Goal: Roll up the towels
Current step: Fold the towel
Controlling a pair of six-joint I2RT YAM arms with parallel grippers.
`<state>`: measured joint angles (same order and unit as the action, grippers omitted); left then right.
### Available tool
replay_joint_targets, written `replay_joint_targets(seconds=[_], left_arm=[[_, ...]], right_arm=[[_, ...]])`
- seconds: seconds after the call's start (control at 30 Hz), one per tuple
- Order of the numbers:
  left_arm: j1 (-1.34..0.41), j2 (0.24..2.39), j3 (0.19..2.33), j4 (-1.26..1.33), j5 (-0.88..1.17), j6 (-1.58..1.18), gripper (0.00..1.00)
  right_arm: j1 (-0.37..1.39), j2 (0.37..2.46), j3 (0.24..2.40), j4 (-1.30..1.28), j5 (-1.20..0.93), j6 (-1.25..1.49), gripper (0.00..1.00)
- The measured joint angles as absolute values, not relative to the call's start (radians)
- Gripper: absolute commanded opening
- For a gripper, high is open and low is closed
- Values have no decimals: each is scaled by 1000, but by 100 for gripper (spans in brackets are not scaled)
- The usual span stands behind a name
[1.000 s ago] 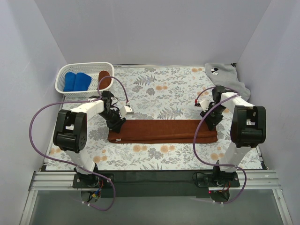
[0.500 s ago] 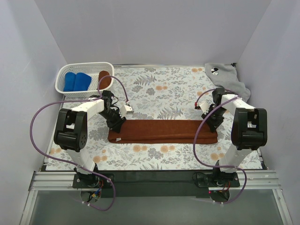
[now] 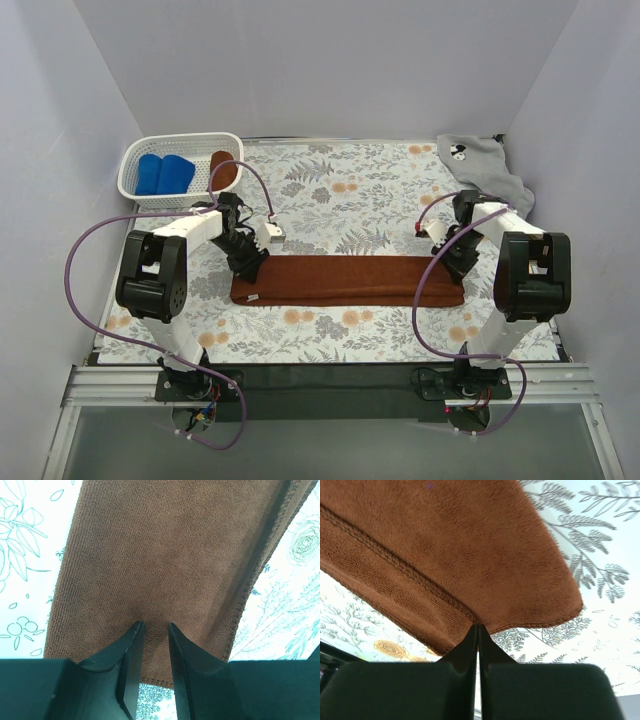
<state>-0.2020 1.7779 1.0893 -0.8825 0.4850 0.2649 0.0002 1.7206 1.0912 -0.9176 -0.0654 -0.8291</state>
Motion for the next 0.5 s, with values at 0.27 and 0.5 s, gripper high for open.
replay_joint_targets(seconds=[0.27, 0.5], left_arm=[[-202, 1778, 1089, -878, 482, 263, 22], [-202, 1778, 1088, -874, 481, 254, 21]], right_arm=[[0, 1610, 1058, -961, -91, -897, 1], [1, 1422, 949, -979, -108, -1003, 19]])
